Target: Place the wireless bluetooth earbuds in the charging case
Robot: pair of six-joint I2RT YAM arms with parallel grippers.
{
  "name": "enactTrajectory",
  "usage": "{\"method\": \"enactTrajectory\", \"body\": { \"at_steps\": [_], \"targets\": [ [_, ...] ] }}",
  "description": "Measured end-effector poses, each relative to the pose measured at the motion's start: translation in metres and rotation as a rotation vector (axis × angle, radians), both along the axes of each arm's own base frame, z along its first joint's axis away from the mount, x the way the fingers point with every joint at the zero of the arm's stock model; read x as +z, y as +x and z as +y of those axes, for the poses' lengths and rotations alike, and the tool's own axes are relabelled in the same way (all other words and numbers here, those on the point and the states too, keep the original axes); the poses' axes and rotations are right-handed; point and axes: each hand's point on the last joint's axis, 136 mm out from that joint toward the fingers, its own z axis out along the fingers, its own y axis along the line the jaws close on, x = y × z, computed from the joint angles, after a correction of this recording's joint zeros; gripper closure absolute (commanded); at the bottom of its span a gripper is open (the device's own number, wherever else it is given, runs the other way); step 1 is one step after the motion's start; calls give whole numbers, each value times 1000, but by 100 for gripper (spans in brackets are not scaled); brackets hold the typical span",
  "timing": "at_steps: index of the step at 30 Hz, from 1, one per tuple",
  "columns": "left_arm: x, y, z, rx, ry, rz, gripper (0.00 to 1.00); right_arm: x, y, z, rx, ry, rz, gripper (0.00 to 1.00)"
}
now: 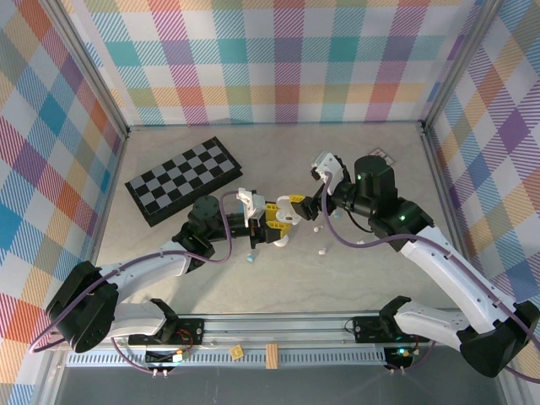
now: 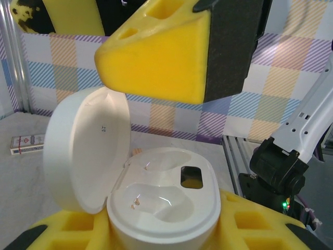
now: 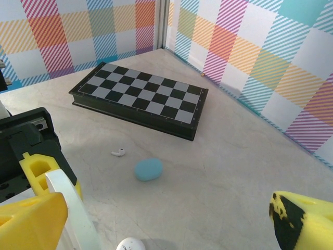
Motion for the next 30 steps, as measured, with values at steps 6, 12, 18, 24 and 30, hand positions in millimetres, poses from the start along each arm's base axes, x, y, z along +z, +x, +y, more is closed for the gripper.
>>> {"method": "enactTrajectory", "body": {
  "at_steps": [6, 12, 18, 24, 30],
  "targets": [
    [2, -1, 0, -3, -6, -6, 66, 3, -9, 5, 54, 17, 3, 1],
    [4, -2, 0, -12, -12, -10, 67, 0, -20, 9, 118, 5, 11, 0],
    [6, -4, 0, -22, -21, -20, 67, -7, -23, 9, 139, -16, 24, 25],
    [7, -9, -1, -48, -23, -24, 67, -16, -31, 12, 195, -45, 43, 30],
    [9, -14, -1, -73, -24, -25, 67, -15, -38, 12, 230, -60, 52, 41]
  ]
}}
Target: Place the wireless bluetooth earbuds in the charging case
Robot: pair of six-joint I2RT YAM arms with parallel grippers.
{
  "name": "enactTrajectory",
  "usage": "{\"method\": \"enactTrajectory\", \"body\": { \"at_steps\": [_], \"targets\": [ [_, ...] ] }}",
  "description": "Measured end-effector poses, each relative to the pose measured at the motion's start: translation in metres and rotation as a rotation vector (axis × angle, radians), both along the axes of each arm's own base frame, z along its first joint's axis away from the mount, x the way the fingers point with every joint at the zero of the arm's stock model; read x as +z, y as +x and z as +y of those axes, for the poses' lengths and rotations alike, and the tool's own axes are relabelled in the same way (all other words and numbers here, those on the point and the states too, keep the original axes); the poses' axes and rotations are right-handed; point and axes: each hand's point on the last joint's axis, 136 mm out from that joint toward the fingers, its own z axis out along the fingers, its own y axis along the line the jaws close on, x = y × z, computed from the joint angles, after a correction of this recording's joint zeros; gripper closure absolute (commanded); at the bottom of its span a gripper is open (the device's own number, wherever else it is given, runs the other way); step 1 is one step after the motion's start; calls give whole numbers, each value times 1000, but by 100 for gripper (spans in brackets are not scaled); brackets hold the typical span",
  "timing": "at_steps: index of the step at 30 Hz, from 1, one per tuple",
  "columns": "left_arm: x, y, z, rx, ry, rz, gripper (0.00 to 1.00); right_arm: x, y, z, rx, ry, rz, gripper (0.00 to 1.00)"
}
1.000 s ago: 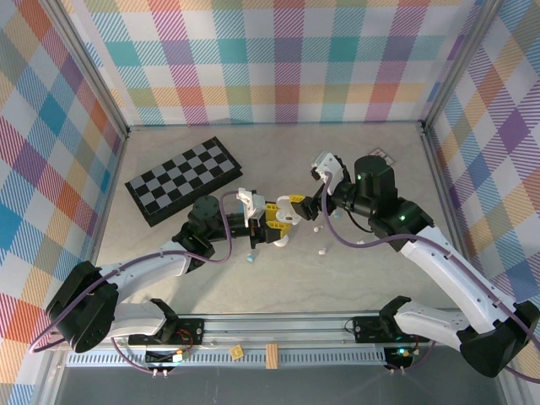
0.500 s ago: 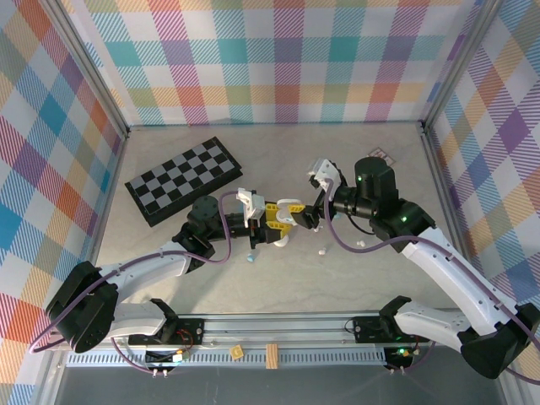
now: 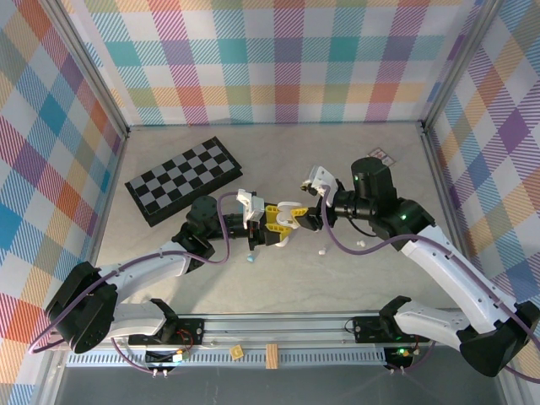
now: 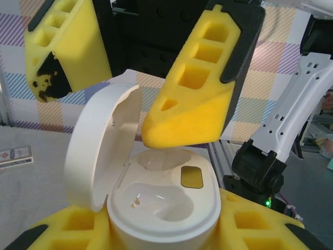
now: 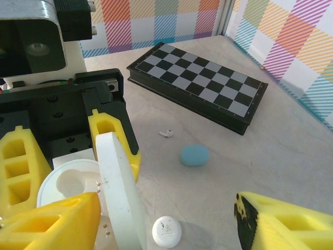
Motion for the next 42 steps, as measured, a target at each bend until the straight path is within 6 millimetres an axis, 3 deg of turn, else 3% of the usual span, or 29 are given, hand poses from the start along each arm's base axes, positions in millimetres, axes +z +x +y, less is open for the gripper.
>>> {"method": "enactTrajectory", "body": {
  "at_steps": [5, 9, 13, 17, 19, 21, 27, 31, 38, 42],
  "targets": [
    [2, -2, 0, -9, -3, -4, 67, 2, 1, 2, 0, 0, 18, 63],
    [1, -5, 0, -31, 4, 4, 67, -1, -10, 5, 63, -4, 37, 79],
    [3, -10, -1, -58, 8, 4, 67, -2, -18, 7, 111, -5, 41, 100],
    [4, -10, 0, -60, 5, 4, 61, 0, -19, 7, 122, -5, 31, 100],
    [5, -10, 0, -58, 3, 8, 45, 0, -19, 7, 121, -4, 29, 100],
    [7, -10, 0, -56, -4, 8, 35, 2, -18, 8, 122, 0, 23, 100],
    [17, -5, 0, -20, -37, -8, 25, 7, -13, 7, 103, 28, -33, 100],
    [18, 1, 1, 20, -48, 1, 25, 12, -9, 6, 81, 48, -76, 100],
    [21, 4, 2, 40, -67, 8, 43, 15, -3, 7, 62, 60, -106, 100],
    [24, 4, 2, 37, -76, 5, 46, 16, -3, 7, 63, 61, -108, 100]
  ]
}}
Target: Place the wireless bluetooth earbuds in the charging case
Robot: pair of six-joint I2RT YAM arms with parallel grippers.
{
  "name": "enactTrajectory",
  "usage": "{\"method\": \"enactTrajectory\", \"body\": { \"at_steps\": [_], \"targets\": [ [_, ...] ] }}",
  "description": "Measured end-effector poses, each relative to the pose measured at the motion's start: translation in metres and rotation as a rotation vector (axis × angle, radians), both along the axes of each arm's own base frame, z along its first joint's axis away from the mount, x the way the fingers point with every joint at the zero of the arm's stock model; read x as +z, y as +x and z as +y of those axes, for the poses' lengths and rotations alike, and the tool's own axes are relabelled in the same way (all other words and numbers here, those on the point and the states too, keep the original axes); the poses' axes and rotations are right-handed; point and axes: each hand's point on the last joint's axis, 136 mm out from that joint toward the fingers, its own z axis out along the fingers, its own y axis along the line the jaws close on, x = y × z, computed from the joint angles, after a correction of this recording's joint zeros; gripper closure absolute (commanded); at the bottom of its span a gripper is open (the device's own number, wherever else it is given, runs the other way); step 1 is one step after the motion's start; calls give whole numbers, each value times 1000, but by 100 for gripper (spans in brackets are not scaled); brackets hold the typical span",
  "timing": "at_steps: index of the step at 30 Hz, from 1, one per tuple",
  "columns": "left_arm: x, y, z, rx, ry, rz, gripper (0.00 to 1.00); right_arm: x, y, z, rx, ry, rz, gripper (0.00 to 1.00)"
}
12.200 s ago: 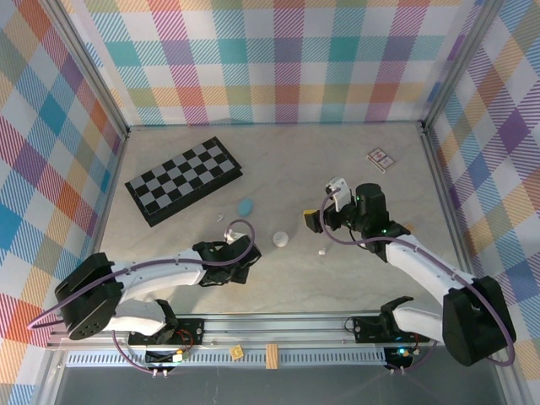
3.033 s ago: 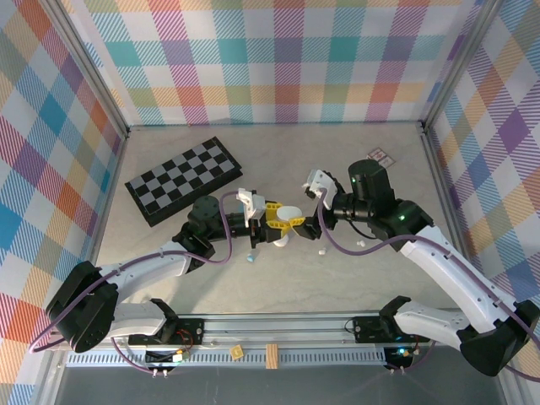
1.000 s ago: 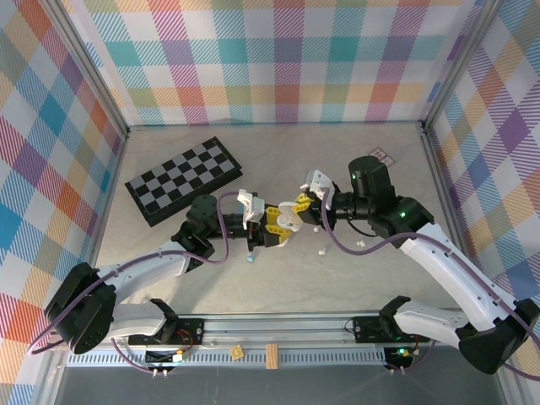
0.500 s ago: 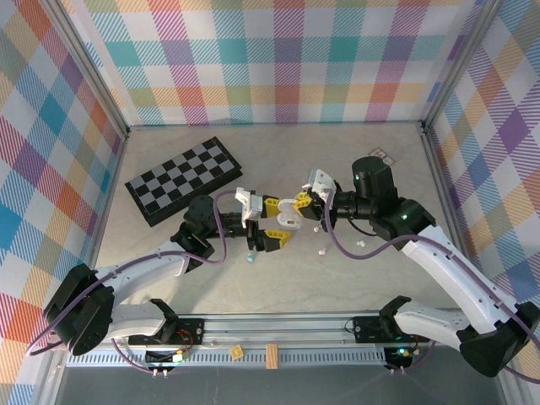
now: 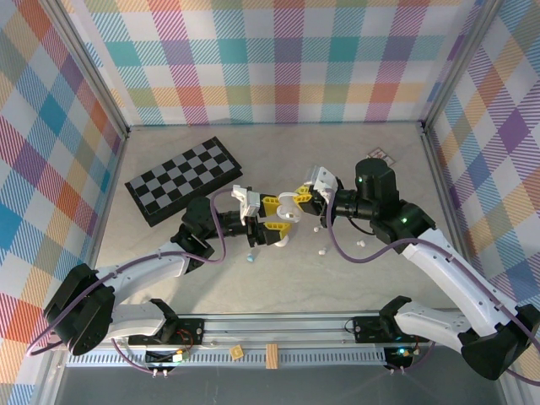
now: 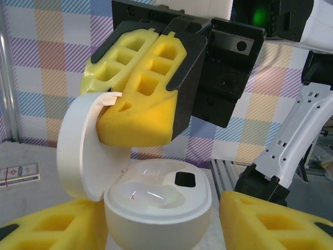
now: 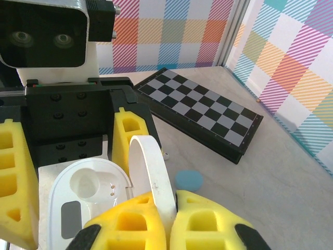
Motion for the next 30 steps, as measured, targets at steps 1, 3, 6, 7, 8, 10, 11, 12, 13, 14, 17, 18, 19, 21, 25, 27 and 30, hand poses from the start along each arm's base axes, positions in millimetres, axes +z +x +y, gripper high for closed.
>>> {"method": "enactTrajectory", "body": {
  "at_steps": [1, 3, 6, 7, 8, 10, 11, 12, 13, 14, 17, 18, 19, 21, 25, 27, 30],
  "targets": [
    [0, 0, 0, 0, 0, 0, 47, 0, 0, 0, 0, 0, 0, 100],
    [-1, 0, 0, -1, 1, 4, 48, 0, 0, 0, 0, 0, 0, 100],
    [-4, 2, -1, -2, 7, 16, 48, 0, 0, 0, 0, 0, 0, 100],
    [-5, 2, -2, -3, 8, 22, 48, 0, 0, 0, 0, 0, 0, 100],
    [-6, 2, -2, -6, 9, 26, 49, 0, 0, 0, 1, 0, 0, 100],
    [-7, 2, -3, -7, 10, 31, 49, 0, -1, 0, 4, 1, 1, 100],
    [-7, 2, -3, -9, 10, 34, 50, 0, -1, 1, 8, 2, 2, 100],
    [-8, 2, -3, -11, 11, 36, 49, 0, -1, 1, 9, 3, 2, 100],
    [-9, 2, -4, -12, 13, 38, 49, 0, -2, 1, 11, 3, 3, 100],
    [-9, 2, -4, -14, 14, 38, 49, 0, -2, 1, 14, 4, 3, 100],
    [-9, 2, -4, -17, 15, 38, 49, 0, -2, 2, 18, 4, 6, 100],
    [-9, 2, -4, -18, 14, 38, 49, 0, -3, 2, 20, 4, 8, 100],
    [-9, 2, -4, -18, 14, 38, 49, -1, -2, 2, 21, 4, 9, 100],
    [-8, 2, -4, -18, 13, 36, 49, -2, -2, 2, 21, 2, 11, 100],
    [-6, 2, -5, -22, 10, 32, 49, -3, -2, 3, 25, 1, 14, 100],
    [-6, 2, -5, -22, 11, 33, 48, -4, -2, 4, 28, 0, 15, 100],
    [-6, 2, -5, -23, 11, 35, 43, -4, -2, 4, 28, -1, 17, 100]
  ]
}}
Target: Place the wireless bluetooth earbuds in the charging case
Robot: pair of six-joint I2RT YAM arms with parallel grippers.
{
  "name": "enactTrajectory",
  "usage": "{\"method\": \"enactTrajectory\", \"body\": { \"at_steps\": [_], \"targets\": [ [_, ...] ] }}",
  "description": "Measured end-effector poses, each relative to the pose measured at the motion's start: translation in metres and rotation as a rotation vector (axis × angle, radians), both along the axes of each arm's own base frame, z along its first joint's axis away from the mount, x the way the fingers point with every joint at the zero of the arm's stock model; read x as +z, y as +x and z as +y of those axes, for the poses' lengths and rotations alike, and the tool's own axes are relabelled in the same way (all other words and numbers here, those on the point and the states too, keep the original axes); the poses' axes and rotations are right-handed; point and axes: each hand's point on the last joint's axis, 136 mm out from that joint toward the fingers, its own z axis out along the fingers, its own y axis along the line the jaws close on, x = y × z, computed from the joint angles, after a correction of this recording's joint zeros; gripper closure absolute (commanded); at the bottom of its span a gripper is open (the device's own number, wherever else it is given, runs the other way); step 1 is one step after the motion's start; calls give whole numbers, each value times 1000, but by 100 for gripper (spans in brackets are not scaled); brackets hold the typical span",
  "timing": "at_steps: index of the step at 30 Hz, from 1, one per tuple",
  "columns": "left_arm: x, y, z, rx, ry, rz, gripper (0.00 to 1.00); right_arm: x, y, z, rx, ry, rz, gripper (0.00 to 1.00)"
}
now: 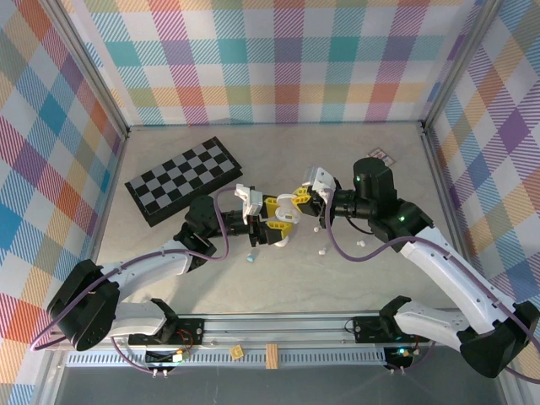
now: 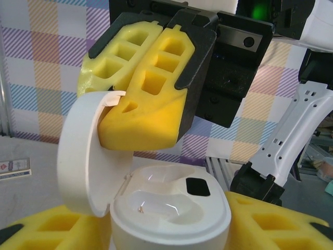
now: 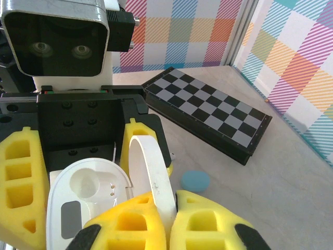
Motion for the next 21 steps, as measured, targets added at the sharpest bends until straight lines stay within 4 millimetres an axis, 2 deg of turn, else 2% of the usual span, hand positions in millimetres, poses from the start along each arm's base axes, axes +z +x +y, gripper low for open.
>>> {"method": "enactTrajectory", "body": {
  "at_steps": [14, 21],
  "targets": [
    [-1, 0, -2, -12, 3, 15, 61, 0, 2, -1, -10, -2, -3, 100],
    [-1, 0, -2, -12, 3, 18, 64, 1, 2, -1, -10, 0, -5, 100]
  ]
}}
